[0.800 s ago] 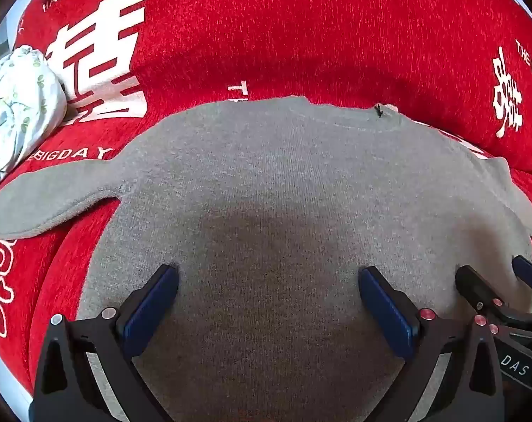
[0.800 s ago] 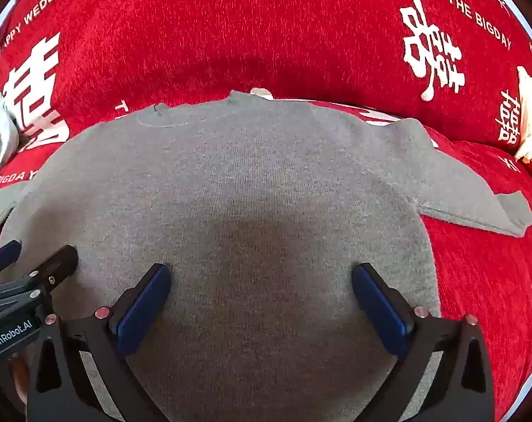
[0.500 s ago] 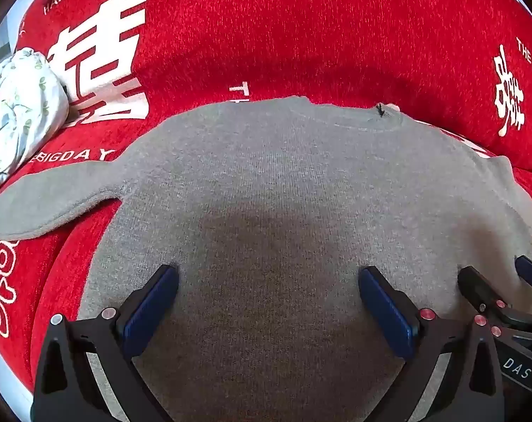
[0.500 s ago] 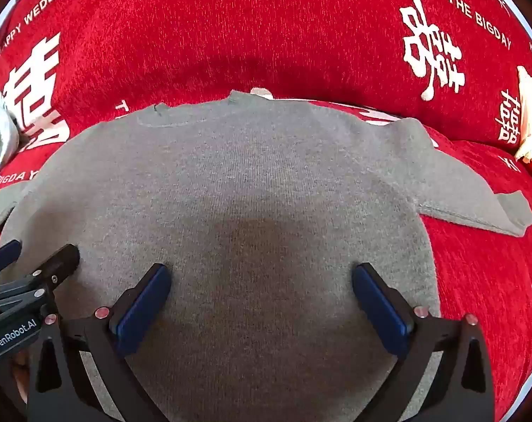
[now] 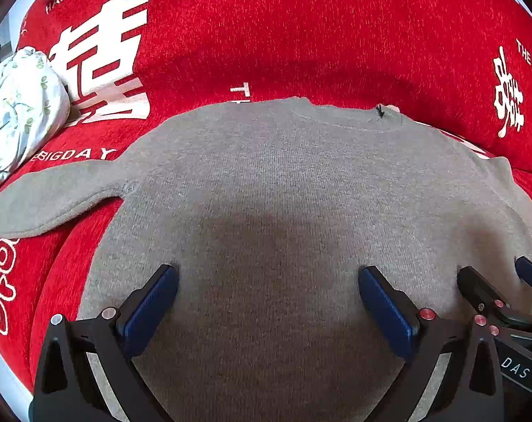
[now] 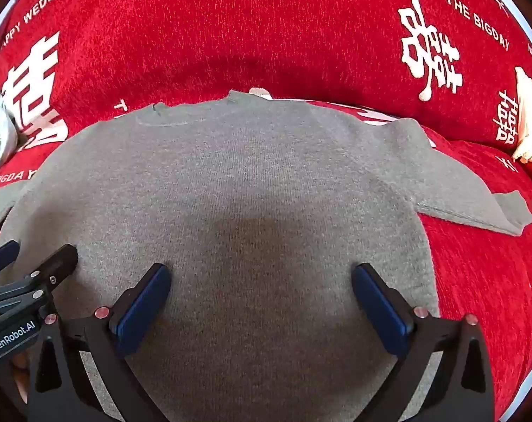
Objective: Fold small clothes
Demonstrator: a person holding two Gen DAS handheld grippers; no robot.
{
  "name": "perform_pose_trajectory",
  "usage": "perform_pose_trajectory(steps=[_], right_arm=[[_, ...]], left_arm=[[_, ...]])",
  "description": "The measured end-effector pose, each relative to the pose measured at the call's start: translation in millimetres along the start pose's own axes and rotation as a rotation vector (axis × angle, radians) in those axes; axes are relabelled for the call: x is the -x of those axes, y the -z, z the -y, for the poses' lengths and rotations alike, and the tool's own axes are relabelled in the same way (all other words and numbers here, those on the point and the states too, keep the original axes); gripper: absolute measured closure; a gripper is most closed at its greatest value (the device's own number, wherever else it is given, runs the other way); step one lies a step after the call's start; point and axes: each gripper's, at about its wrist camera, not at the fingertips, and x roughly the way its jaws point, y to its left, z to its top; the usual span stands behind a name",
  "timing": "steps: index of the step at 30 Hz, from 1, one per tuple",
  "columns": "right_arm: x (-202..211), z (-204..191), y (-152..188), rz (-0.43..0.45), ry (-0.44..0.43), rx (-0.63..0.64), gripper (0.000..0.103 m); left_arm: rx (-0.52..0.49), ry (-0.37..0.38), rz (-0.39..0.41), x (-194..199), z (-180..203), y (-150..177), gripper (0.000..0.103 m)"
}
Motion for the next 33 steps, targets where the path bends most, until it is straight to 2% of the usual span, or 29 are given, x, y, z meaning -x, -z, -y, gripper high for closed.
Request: perform_pose_trajectory(steps=[28,33], right_arm=[[-0.8,-4.4,2.7,0.010,0.017,0.004,0.000],[-1.1,-3.3,0.7,-0.008,0.010,-0.002,0.000]], left_arm=[[0.014,-0.025,0.016,4.6,0.1,7.2,0.000],[0.023,-0.029,-0.015,4.6,0.9,3.2,0.000]])
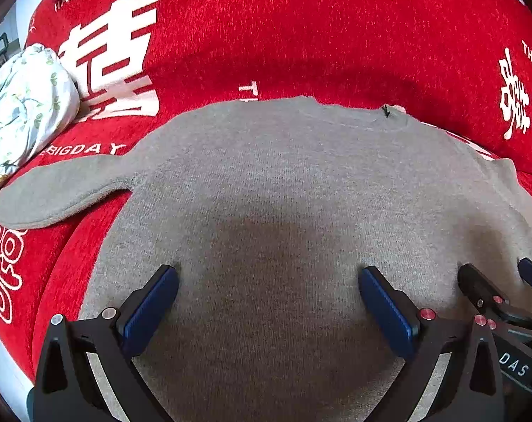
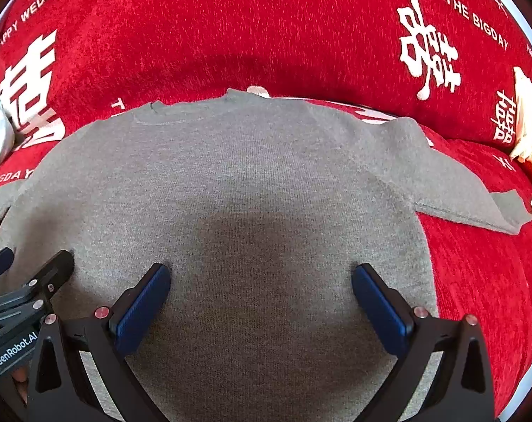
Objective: Fold small clothes
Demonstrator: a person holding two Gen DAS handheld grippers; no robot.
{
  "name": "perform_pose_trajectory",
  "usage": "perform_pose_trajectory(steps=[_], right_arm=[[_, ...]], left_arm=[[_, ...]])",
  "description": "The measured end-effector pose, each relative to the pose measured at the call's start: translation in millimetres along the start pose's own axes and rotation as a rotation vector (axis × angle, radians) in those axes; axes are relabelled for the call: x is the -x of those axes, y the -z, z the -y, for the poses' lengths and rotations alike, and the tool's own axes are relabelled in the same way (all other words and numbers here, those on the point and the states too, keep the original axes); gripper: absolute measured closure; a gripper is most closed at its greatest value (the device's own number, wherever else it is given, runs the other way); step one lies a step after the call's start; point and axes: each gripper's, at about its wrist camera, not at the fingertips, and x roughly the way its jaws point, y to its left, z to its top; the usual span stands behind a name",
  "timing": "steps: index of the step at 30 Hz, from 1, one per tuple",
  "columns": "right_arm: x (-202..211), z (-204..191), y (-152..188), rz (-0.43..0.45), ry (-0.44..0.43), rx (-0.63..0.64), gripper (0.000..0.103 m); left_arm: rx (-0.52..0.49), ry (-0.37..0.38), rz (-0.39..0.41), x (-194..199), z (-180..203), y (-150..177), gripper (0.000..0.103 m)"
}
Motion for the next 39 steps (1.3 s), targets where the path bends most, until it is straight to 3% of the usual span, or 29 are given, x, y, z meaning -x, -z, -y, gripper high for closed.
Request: perform_pose_trajectory(steps=[6,9,11,15,20,25,39], right_arm=[[4.1,-0.3,-1.0,-0.091,-0.021,0.031,0.000],[11.0,3.2,-3.6,-0.146,-0.087,0.029,0.000],[23.5,7.9,-4.4,-0.120,-0.132,0.031,0.000],[44.4,20.9,-8.3,-0.062,-0.133,0.000,0.000],[63.9,35.2,-19.0,-0.004,-0.126,-0.007,0.000],[75.4,51.8,-26.4,0.042,-0.102,-0.003,0.000],[65.7,134.6,-43.3,0.109,0.051,-0.049,0.000]], left_arm=[[0.003,0.002,-0.122,3.7,-1.9,-5.9,0.000],[0.030,0.014,-0.201,8.7,-3.5,-6.3,0.000],[0.052,0.015,-0.191,20.1,-4.1,-7.3,0.000],[0.041,-0.021,-0.144,38.7,5.0,-12.4,0.000],[0.009,-0.001,-0.135,53.5,22.1,-24.5,0.000],[-0.029,-0.022,-0.080,64.9,42.6,-36.0,0.000],[-0.120,0.021,-0.070,51.9,121.1,-58.7,0.000]])
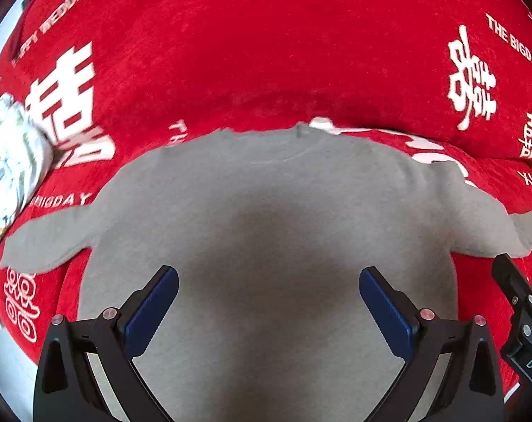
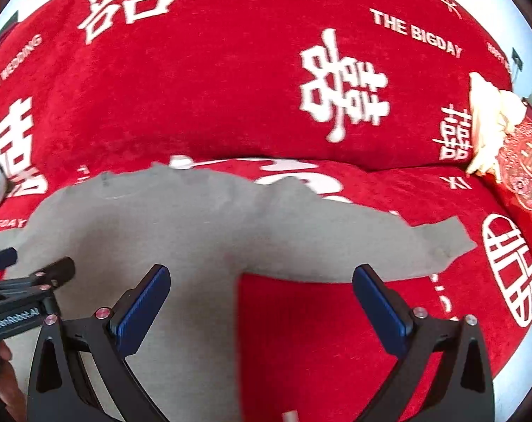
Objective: Fold small clothes
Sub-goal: 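Grasp the grey sweater's sleeve cuff with the right gripper and lift it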
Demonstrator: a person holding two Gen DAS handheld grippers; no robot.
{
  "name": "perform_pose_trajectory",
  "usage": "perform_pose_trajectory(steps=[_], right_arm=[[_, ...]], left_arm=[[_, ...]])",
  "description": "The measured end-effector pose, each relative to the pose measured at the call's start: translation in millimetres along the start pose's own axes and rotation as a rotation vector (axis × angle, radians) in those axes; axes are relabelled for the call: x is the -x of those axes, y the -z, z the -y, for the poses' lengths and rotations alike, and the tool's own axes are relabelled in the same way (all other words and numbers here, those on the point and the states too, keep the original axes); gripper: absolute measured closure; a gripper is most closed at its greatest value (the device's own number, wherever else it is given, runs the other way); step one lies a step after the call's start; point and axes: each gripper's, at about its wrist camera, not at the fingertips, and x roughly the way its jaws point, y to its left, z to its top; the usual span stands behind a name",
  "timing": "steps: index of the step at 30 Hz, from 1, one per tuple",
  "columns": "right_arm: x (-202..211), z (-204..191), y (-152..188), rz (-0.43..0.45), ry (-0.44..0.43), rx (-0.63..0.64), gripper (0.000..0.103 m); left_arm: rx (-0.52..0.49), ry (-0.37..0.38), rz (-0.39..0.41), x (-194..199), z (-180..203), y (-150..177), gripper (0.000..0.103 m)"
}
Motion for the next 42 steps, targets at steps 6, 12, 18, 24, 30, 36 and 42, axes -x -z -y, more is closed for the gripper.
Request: perform_pose_trajectory(steps=[6,12,18,24,30,36,42], right_arm=[[-15.3,37.0,-0.9,-0.013,0.060,-0.035,0.000],[-27.1,72.3,-0.7,-0.016,0.138,-0.061,0.000],[-44.8,112.9,0.3,-0.045,0.175,-0.131,0.000],[-65.8,146.6,6.0,-0.078,0.195,-0.183,0.000],[-90.3,207.4,24.6,-0.152,0.185,-0.362,0.000],[-128.0,264.0,42.4,-0.200,-0.049,-0.629,0.000],[-156.7,300.8,28.5,-0.135,-0.240,-0.793,0.062]], left_arm=[[-0.035,0.021,0.006,-9.2,34.4,-15.0,0.000],[-0.079,0.041,0.019,-17.8,67.0,-23.6,0.000],[-0.110,0.049,0.011,-30.9,97.8,-31.5,0.000],[-0.136,0.053,-0.015,-48.6,124.6,-35.0,0.000],[-0.136,0.052,-0.028,-62.2,137.6,-40.9,0.000],[-0.098,0.043,-0.058,-77.4,128.7,-41.3,0.000],[-0.044,0.036,-0.079,-83.4,109.2,-41.4,0.000]])
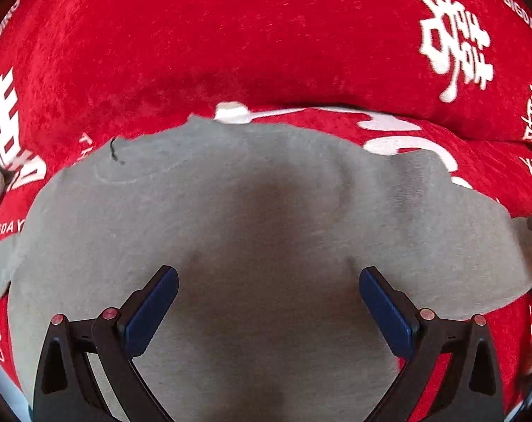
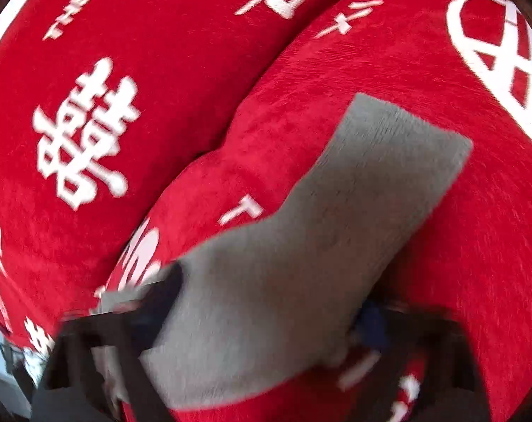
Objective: Fold small clothes
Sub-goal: 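Grasp the grey sweater's sleeve cuff with the right gripper and lift it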
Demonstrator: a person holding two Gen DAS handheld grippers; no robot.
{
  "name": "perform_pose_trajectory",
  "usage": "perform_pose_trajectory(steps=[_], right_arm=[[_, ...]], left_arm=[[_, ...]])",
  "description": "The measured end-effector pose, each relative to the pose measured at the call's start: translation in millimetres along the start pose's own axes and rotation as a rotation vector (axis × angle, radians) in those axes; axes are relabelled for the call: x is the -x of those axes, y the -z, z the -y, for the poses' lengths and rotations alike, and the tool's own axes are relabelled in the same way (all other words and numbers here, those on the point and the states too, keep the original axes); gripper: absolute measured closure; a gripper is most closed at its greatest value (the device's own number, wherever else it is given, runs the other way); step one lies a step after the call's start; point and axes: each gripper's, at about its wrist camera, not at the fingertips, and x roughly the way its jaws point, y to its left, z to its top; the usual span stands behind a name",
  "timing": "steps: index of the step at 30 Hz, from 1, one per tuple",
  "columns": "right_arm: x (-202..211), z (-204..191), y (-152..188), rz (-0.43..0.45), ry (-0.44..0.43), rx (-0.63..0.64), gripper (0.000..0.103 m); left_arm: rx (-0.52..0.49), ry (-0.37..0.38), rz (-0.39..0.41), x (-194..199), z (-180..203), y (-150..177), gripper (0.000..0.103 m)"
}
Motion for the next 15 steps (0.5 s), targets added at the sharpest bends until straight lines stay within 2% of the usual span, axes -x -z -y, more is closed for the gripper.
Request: perform_pose_trajectory(steps=[2,3,6,9,10,12,15], right_arm=[[-8.5,8.3,-3.2,-0.058,0.004,-0.017,0.098],[-4.8,10.9,-0.6,-0.050,0.010,-0.018,0.098],[32.2,5.5,17.7,0.071,0.018,0.040,0.098],[66.8,-5.4,30.0,0.178,0.036,0.080,0.098],[72.9,-7.2,32.2,0.190,0.044,0.079,0.098],[78.2,-13.4,36.6,0.200,0.073,0.093,0.098],[84.2,-23.2,43.0,0.199,0.120,0.122,0.098]], left_arm=[[0.014,-0.004,0.001,-0.2,-8.3,-0.5,0.000],[0.023,-0.004,0.000,-0.9,-12.5,-1.7,0.000],[0.055,-0.005,-0.015,-6.3,-22.4,-4.2,0.000],[0.042,-0.015,-0.069,-20.5,-19.8,-0.9,0.000],[0.032,-0.025,-0.039,-16.8,-17.9,0.4,0.000],[-0.001,-0.025,-0.047,-12.3,-14.1,1.1,0.000],[0.003,0.029,-0.043,2.3,-20.6,3.4,0.000]])
